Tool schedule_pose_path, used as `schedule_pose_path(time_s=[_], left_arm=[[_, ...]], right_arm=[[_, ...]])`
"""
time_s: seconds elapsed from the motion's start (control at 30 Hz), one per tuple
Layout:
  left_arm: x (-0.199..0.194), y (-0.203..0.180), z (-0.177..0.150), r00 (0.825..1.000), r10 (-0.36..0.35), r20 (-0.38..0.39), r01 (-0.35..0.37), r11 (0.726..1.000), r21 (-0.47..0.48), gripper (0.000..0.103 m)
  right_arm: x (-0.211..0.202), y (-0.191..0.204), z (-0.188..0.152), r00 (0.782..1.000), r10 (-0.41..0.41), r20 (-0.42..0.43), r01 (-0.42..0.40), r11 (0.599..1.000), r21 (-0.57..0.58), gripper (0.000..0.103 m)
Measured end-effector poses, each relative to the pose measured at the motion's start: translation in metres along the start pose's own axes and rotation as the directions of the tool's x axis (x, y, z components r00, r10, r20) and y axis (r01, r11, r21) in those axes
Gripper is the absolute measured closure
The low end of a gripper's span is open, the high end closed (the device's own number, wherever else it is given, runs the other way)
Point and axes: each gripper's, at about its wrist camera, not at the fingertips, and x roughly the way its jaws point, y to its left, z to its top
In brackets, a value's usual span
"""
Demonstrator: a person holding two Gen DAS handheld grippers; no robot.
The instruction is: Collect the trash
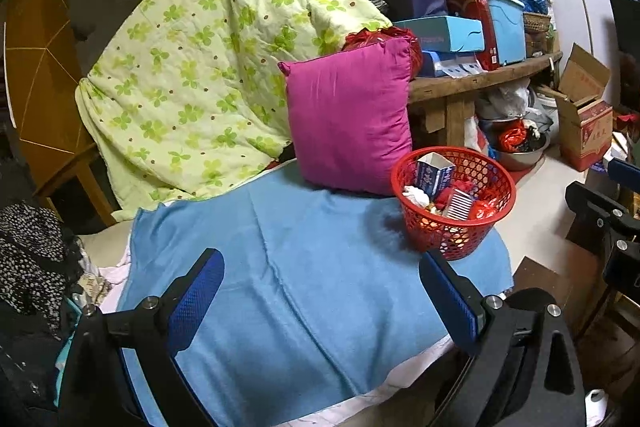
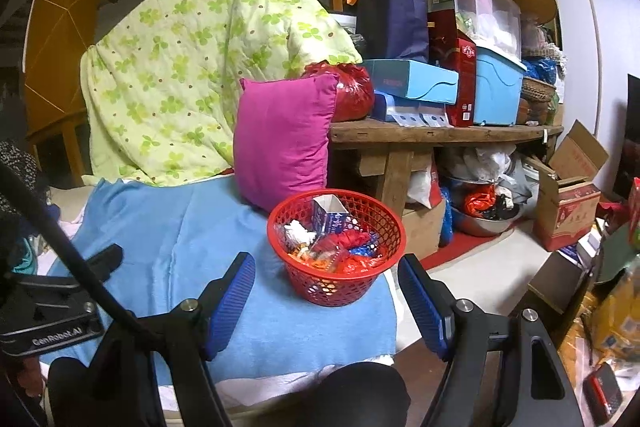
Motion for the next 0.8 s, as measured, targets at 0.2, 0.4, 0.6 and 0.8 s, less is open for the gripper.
schedule_pose_path(time_s=[0.2, 0.4, 0.6, 0.8], left_arm=[[-0.009, -0.001, 0.002, 1.000, 0.009, 0.011, -0.009, 1.000, 0.008, 0.005], [-0.020, -0.004, 0.007, 0.999, -0.011, 0.035, 0.010, 1.000, 0.014, 0.005], [-0.025, -0.005, 0.008, 0.999, 0.003, 0.043, -0.004, 1.000, 0.023, 0.005], [-0.024, -0.005, 0.007, 0.999, 0.011, 0.044, -0.012, 1.000, 0.026, 0.005]], right_arm=[[-0.001, -0.001, 0.000, 1.000, 0.009, 0.003, -0.009, 1.000, 0.015, 0.026], [-0.008, -0.003, 0.002, 1.000, 0.012, 0.025, -0.013, 1.000, 0.022, 0.026], [-0.014, -0.002, 0.004, 0.999, 0.005, 0.046, -0.006, 1.000, 0.025, 0.026], [-0.015, -0.003, 0.004, 0.999, 0.010, 0.046, -0.012, 0.999, 0.032, 0.026]])
